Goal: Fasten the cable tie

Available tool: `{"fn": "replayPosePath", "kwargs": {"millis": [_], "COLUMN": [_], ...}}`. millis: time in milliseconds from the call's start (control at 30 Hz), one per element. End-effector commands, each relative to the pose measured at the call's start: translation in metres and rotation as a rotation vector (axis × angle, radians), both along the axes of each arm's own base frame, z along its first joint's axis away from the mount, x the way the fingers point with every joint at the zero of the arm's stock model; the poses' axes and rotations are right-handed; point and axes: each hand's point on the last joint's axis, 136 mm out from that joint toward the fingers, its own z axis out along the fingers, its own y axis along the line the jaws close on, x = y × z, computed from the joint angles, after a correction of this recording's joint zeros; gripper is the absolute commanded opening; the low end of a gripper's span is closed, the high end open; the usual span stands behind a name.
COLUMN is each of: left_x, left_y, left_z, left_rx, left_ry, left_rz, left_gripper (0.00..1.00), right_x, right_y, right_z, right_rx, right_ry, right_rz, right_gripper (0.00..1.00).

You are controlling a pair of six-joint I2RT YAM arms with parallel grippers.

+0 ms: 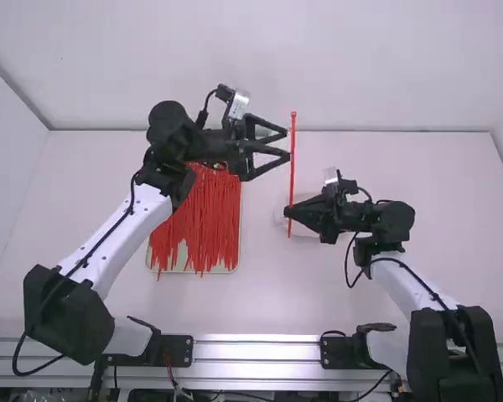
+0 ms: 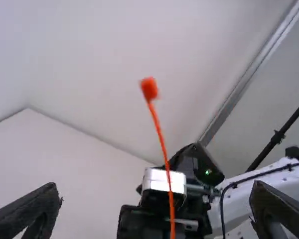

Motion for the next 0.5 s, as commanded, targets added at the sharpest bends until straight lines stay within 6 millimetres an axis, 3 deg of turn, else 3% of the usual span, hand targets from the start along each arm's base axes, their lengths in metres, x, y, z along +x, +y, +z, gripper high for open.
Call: {"fn": "replayPosePath", "kwargs": {"millis": [0, 67, 233, 467], "left_x": [0.010, 0.022, 0.031, 0.038], "left_y": [0.012, 0.022, 0.035, 0.039], "left_z": [-0.004, -0.011, -0.020, -0.029], "left_rx": [0.014, 0.028, 0.047, 0.064], "left_ry": [-0.058, 0.007, 0.060, 0.104], "left_rz": [0.047, 0.093, 0.121, 0.156], "left_gripper": [0.99, 0.99, 0.99, 0.99], "right_x": [0.002, 0.006, 0.011, 0.014], "right_y": [-0.008, -0.015, -0.025, -0.031], "right_z": [0.001, 0.000, 0.000, -0.005], "right_rx": [-0.001, -0.004, -0.008, -0.008], "right_ry": [0.010, 0.011, 0.028, 0.042], "right_rz": [-0.023, -0.047, -0.073, -0.099], "right_gripper": [0.00, 0.00, 0.00, 0.00]}}
